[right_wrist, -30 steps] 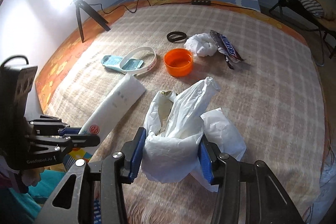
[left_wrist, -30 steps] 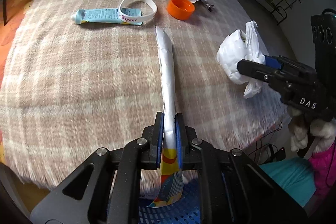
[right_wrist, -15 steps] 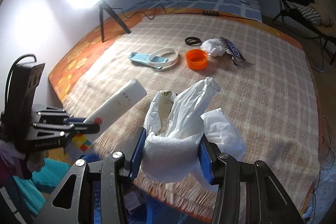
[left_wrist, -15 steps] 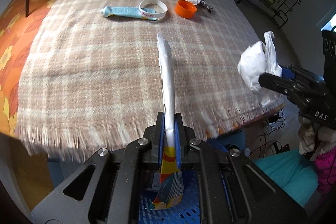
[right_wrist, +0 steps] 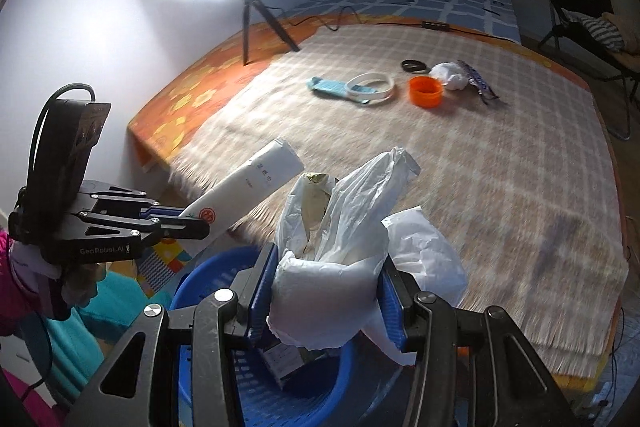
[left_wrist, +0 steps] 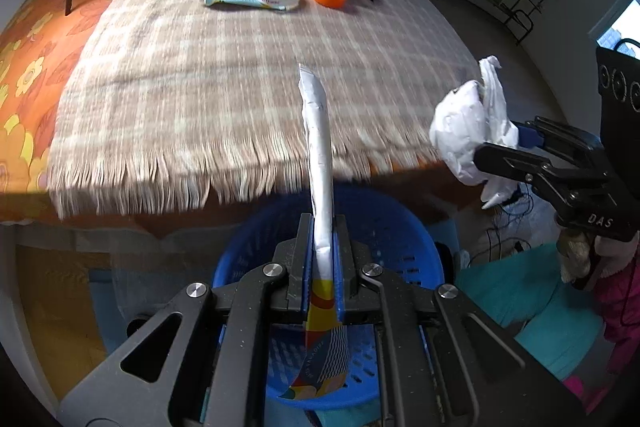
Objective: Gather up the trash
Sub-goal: 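Carry the carton and white bag to the blue basket and release both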
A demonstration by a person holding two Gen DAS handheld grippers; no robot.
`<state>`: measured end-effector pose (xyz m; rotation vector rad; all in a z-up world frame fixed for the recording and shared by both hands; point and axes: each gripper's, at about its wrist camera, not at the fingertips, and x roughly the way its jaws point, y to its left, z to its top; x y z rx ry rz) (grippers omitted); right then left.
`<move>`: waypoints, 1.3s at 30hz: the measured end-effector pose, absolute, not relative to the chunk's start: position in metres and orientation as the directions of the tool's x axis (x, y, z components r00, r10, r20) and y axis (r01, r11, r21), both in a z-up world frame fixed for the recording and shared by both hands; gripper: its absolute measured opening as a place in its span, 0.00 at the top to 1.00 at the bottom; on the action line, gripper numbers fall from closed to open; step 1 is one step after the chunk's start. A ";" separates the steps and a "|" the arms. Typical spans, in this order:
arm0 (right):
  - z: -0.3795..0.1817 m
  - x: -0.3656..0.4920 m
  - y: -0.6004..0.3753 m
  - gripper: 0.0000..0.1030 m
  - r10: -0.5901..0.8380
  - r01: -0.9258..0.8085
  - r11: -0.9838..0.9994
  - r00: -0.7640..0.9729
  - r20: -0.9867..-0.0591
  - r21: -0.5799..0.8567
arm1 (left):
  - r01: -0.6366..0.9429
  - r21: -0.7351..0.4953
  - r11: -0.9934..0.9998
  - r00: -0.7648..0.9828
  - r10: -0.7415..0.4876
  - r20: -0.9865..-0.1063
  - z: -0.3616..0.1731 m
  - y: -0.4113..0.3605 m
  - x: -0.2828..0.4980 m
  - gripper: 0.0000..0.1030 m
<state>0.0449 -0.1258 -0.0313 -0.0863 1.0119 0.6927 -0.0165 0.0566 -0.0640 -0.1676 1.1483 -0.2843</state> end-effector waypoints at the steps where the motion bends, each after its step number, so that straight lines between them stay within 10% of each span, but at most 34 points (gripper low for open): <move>1: -0.032 0.040 -0.125 0.53 0.495 -0.573 0.783 0.336 -0.801 0.243 | 0.134 -0.272 0.953 0.379 -0.303 -0.875 -0.065 0.057 -0.021 0.94; 39: -0.106 -0.030 -0.096 0.52 0.453 -0.617 0.740 0.164 -0.876 0.267 | 0.092 -0.261 0.961 0.224 -0.276 -0.935 -0.143 0.052 -0.076 0.94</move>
